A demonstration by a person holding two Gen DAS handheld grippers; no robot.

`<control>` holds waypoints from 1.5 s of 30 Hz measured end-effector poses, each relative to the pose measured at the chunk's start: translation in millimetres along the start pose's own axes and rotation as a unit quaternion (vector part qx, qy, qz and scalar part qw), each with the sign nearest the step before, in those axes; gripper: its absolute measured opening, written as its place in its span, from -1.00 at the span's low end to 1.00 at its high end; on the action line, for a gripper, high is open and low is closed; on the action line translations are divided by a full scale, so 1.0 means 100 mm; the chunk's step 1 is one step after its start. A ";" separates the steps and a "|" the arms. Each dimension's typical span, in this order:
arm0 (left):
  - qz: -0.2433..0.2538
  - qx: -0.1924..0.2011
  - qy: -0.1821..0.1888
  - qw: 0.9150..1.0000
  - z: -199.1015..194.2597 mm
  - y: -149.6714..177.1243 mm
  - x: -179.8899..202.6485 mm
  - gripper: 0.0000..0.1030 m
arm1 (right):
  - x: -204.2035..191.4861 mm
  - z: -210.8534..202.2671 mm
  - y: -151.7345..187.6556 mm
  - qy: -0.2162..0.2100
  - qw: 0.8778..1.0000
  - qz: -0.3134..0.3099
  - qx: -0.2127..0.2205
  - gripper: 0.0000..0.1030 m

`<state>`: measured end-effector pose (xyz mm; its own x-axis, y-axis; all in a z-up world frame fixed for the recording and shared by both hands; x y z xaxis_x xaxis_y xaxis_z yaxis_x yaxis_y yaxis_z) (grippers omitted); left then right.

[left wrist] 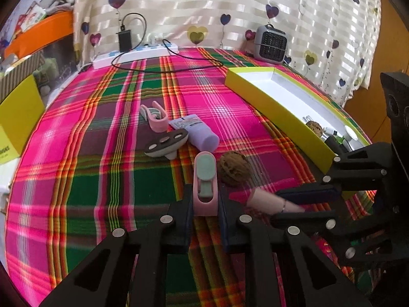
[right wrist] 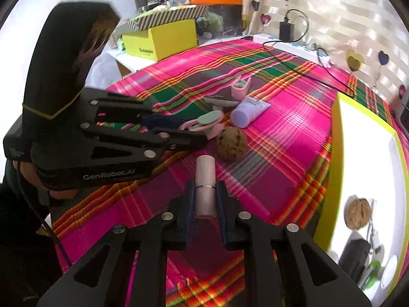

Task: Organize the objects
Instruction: 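Carry the pink holder over the tray with the left tool while the right tool carries the cylinder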

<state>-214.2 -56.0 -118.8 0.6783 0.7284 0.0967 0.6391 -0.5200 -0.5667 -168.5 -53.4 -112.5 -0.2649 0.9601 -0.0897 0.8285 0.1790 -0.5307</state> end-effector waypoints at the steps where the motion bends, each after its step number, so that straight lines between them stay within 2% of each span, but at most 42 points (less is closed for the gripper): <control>1: -0.003 0.002 -0.003 1.000 -0.01 0.01 0.01 -0.69 | 0.01 -0.03 0.01 -0.001 1.000 0.006 0.006 -0.67; 6: -0.028 0.025 -0.015 0.999 -0.14 0.06 0.04 -0.69 | 0.08 -0.18 0.02 -0.003 0.999 0.025 0.033 -0.67; 16: -0.050 0.077 0.006 0.996 -0.40 -0.01 0.29 -0.69 | 0.20 -0.45 0.03 -0.003 0.995 0.053 0.079 -0.67; 32: -0.042 0.096 0.020 0.994 -0.44 -0.25 0.57 -0.69 | 0.37 -0.69 0.09 0.007 0.990 0.078 0.113 -0.66; 45: -0.021 0.093 0.045 0.994 -0.35 -0.43 0.95 -0.69 | 0.75 -0.97 0.24 0.032 0.983 0.118 0.140 -0.66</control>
Point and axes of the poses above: each gripper's, at about its wrist camera, not at the fingertips, and z roughly the way its jaws point, x to its right, y to its underside, the point moved 10 cm from there along z, roughly the way its jaws point, and after that the axes turned 7 degrees about -x, right-handed, at the moved point
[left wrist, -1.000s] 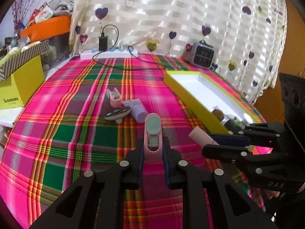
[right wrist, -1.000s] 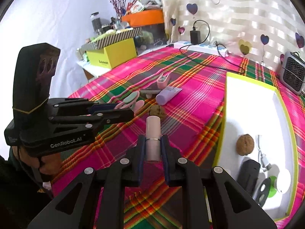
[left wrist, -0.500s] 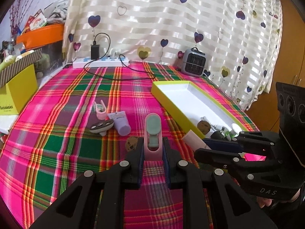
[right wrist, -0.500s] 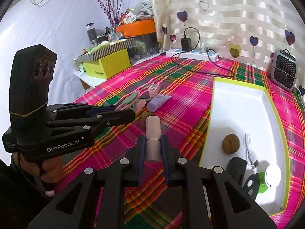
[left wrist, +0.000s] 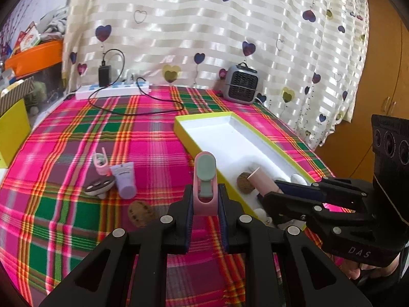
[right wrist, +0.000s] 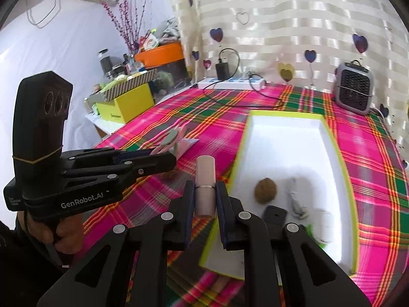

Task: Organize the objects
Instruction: 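Carry the pink holder over the tray with the left tool while the right tool carries the cylinder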

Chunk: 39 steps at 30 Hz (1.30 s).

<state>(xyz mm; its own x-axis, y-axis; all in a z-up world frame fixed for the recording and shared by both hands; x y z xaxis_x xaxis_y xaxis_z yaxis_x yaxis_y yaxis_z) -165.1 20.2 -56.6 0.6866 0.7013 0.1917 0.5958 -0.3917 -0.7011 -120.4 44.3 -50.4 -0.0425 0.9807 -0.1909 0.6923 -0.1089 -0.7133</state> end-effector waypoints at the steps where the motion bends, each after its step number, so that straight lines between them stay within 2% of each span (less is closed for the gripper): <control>1: 0.002 -0.001 0.002 1.000 0.02 -0.01 0.04 -0.69 | 0.03 -0.01 0.00 0.001 1.000 0.002 0.001 -0.66; 19: 0.038 -0.015 0.028 0.999 0.28 -0.15 0.55 -0.69 | 0.75 -0.32 0.01 0.057 0.996 0.067 0.027 -0.66; 23: 0.038 -0.032 0.024 0.998 0.43 -0.18 0.58 -0.69 | 0.87 -0.23 0.03 0.068 0.995 0.077 0.011 -0.66; 30: 0.040 -0.044 -0.002 0.998 0.61 -0.30 0.55 -0.69 | 1.08 -0.08 0.04 0.090 0.991 0.093 -0.019 -0.66; 39: 0.034 -0.084 -0.005 0.996 0.89 -0.30 0.56 -0.69 | 1.18 0.11 0.08 0.105 0.988 0.102 -0.057 -0.66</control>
Point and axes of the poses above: each gripper's, at about its wrist camera, not at the fingertips, and z roughly the way its jaws point, x to its right, y to its underside, the point moved 10 cm from there along z, roughly the way its jaws point, and after that the axes turned 7 degrees about -x, right-handed, at the moved point
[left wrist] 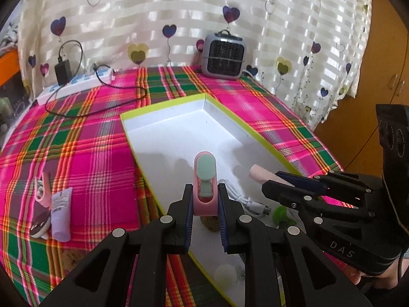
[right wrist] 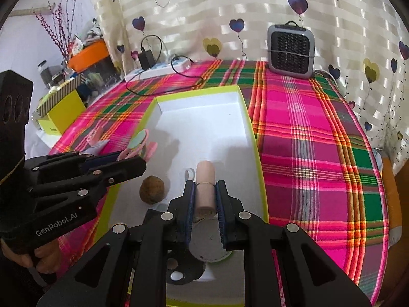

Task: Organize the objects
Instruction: 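Carry the pink holder over the tray with the left tool while the right tool carries the cylinder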

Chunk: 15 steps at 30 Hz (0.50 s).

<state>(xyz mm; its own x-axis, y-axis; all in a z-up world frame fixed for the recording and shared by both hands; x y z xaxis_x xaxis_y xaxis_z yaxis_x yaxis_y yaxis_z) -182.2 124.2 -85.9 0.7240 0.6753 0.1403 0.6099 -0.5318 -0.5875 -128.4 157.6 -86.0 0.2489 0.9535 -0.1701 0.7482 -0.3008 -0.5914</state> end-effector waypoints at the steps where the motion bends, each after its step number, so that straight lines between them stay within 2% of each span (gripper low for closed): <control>1: -0.003 -0.006 0.001 1.000 0.04 0.01 -0.01 -0.69 | 0.01 0.02 0.01 0.003 1.000 0.001 -0.004 -0.66; 4: -0.008 -0.022 0.007 1.000 0.12 0.03 -0.01 -0.69 | 0.04 0.07 0.03 0.008 1.000 0.003 -0.012 -0.66; 10: -0.009 -0.028 0.008 1.000 0.16 0.00 -0.01 -0.69 | 0.03 0.10 0.05 0.011 1.000 0.003 -0.022 -0.66; 15: -0.005 -0.033 0.017 0.999 0.18 0.01 0.02 -0.69 | 0.02 0.05 0.03 0.010 1.000 0.007 -0.013 -0.66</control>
Point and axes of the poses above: each gripper's, at about its wrist camera, not at the fingertips, and z roughly the way its jaws point, x to its right, y to its underside, the point moved 10 cm from there along z, roughly the way its jaws point, and after that the axes turned 7 degrees about -x, right-handed, at the moved point
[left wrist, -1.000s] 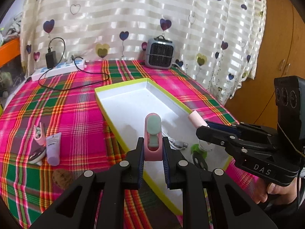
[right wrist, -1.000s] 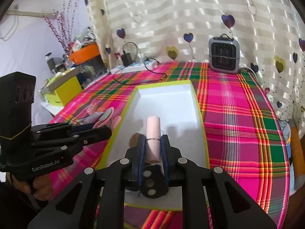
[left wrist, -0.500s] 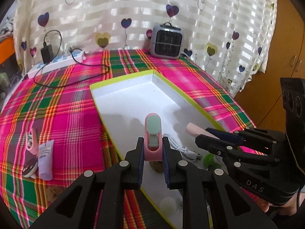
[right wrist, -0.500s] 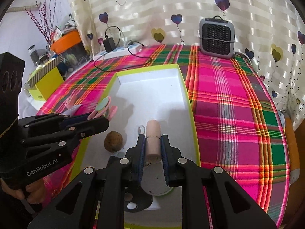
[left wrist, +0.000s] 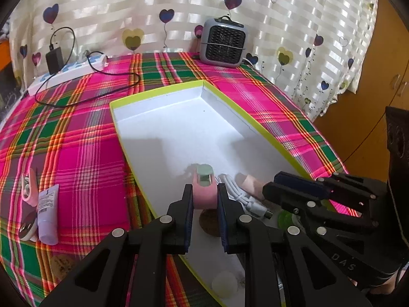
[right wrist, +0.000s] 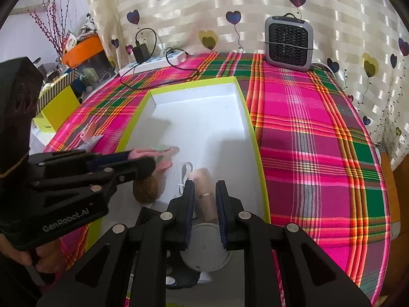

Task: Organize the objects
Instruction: 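Carry the pink holder over the tray with the left tool while the right tool carries the cylinder, then open the left tool to release the pink holder in the tray while the right tool releases the cylinder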

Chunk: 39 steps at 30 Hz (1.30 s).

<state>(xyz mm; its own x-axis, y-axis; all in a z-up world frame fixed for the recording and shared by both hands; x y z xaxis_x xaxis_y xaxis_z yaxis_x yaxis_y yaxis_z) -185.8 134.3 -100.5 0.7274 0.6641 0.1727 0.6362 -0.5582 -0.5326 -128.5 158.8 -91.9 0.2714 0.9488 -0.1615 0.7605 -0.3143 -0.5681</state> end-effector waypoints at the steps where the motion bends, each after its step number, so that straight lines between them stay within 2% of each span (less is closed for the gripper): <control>1: -0.002 0.000 0.002 1.000 0.00 -0.01 0.00 -0.69 | 0.00 -0.02 -0.01 0.002 1.000 0.000 0.003 -0.66; 7: -0.015 0.013 0.019 1.000 -0.08 -0.03 -0.01 -0.66 | -0.01 -0.16 -0.06 -0.002 1.000 0.005 0.030 -0.66; 10: -0.018 0.025 0.022 0.999 -0.14 -0.04 -0.01 -0.55 | -0.03 -0.20 -0.08 -0.002 0.999 0.003 0.039 -0.66; 20: -0.024 0.030 0.037 0.999 -0.22 -0.01 -0.01 -0.39 | -0.10 -0.27 -0.08 0.000 0.999 0.004 0.049 -0.66; 26: -0.024 0.032 0.048 0.998 -0.30 0.07 -0.02 -0.38 | -0.13 -0.33 -0.07 0.002 0.999 0.002 0.054 -0.66; 29: -0.025 0.046 0.050 0.997 -0.41 0.12 -0.04 -0.37 | -0.16 -0.37 -0.07 0.003 0.998 -0.001 0.059 -0.65; 33: -0.028 0.068 0.045 0.996 -0.56 0.17 -0.10 -0.37 | -0.21 -0.41 -0.06 0.001 0.998 -0.003 0.064 -0.65; 39: -0.045 0.097 0.017 0.994 -0.74 0.24 -0.28 -0.37 | -0.33 -0.45 -0.06 -0.007 0.997 -0.013 0.073 -0.65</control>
<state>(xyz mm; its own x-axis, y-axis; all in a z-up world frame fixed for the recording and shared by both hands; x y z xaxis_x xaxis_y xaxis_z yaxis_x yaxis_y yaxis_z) -172.1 65.3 -57.4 0.6801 0.6878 0.2537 0.6403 -0.3887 -0.6626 -115.8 127.9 -47.0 0.2435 0.9574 -0.1551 0.6731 -0.2820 -0.6837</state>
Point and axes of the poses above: each gripper's, at about its wrist camera, not at the fingertips, and z roughly the way its jaws point, x to its right, y to its underside, the point moved 10 cm from there along z, roughly the way its jaws point, and after that the axes turned 7 degrees about -x, right-handed, at the moved point
